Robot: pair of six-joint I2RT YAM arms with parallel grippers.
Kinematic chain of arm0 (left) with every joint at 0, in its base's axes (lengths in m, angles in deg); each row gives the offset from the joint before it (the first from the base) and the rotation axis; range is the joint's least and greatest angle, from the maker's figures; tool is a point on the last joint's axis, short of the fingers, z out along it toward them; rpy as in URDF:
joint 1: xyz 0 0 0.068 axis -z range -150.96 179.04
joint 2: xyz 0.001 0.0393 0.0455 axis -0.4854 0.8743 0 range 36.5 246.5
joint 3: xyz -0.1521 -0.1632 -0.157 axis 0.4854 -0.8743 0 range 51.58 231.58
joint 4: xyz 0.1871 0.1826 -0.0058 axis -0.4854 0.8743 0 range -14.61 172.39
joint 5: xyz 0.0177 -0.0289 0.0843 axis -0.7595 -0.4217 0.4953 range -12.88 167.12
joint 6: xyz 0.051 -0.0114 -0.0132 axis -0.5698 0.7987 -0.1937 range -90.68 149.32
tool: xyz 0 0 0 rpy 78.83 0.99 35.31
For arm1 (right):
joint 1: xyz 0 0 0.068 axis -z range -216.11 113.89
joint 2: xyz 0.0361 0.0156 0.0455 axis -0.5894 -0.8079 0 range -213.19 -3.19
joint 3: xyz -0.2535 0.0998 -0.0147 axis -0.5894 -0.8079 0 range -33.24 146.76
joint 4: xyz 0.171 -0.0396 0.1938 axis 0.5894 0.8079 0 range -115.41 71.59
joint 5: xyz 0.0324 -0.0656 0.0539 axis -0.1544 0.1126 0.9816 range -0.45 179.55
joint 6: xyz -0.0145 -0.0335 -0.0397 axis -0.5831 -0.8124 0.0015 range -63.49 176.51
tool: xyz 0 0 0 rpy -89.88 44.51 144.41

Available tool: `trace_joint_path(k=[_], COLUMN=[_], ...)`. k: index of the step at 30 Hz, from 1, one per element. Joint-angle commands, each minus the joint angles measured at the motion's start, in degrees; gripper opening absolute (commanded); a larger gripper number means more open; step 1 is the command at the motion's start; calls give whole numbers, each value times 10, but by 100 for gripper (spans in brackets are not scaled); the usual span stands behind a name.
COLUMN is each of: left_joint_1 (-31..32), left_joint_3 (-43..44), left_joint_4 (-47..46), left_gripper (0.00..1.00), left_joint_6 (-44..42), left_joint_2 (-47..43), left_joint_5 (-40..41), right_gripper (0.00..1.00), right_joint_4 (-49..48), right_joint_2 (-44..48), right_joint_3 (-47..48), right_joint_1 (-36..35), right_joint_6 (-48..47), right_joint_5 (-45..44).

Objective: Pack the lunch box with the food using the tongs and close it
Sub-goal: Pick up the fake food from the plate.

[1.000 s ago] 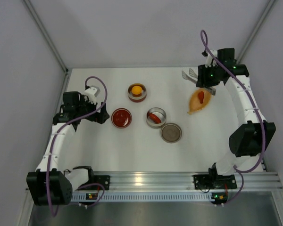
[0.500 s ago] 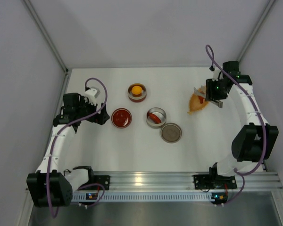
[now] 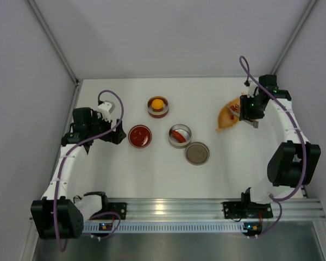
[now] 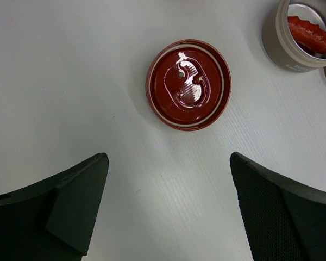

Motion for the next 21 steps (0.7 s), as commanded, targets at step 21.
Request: trace_joint_path(k=[21], left_joint_1=[1], left_joint_3=[1], left_joint_4=[-25], left_gripper=[98], left_joint_6=[-4], left_joint_2=[-5], left_joint_5=[-8], right_gripper=[42], right_joint_4=[-79], right_joint_2=[-35], right_joint_3=[-11], right_joint_1=[12], right_joint_6=[-5], right_joint_5=[-4])
